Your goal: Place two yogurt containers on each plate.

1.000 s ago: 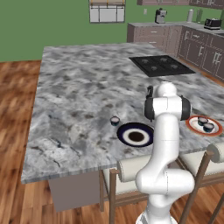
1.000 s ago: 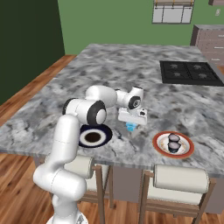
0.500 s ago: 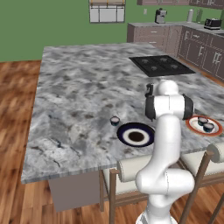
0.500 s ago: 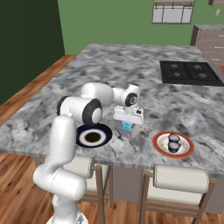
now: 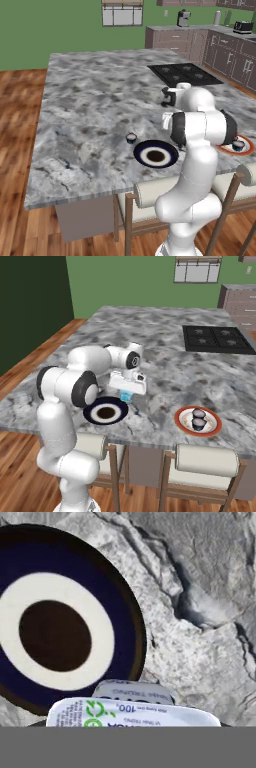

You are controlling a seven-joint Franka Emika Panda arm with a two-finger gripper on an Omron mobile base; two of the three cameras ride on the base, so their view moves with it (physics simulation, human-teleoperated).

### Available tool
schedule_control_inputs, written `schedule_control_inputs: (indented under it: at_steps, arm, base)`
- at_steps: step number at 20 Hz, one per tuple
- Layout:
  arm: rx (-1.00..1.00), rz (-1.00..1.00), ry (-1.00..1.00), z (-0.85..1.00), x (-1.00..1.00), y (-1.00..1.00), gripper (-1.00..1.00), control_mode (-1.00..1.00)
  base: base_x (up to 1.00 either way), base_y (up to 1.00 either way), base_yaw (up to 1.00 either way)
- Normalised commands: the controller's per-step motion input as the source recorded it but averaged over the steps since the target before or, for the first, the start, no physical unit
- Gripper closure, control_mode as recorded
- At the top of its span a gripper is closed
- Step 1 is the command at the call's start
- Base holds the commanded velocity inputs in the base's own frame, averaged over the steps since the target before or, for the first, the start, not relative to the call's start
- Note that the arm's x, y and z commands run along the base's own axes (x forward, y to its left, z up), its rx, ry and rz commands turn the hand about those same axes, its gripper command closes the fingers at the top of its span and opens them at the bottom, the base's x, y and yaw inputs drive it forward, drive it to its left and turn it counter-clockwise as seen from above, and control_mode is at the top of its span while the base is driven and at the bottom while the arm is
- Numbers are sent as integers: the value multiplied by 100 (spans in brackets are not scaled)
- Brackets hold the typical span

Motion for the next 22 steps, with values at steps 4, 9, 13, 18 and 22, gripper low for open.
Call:
schedule_control_inputs:
  at_steps: [4, 9, 13, 18, 22]
  arm:
    - [0, 0, 5, 18, -61, 84, 100, -100]
    - [-2, 1, 12, -34, -6, 28, 100, -100]
    - [-6, 0, 0, -13, 36, 0, 100, -100]
    - [0, 0, 1, -31, 32, 0, 100, -100]
    - [-1, 0, 4, -48, 3, -2, 100, -100]
  base:
    - [0, 0, 0]
    - [0, 0, 0]
    - [0, 0, 0]
    - [0, 0, 0]
    - [0, 0, 0]
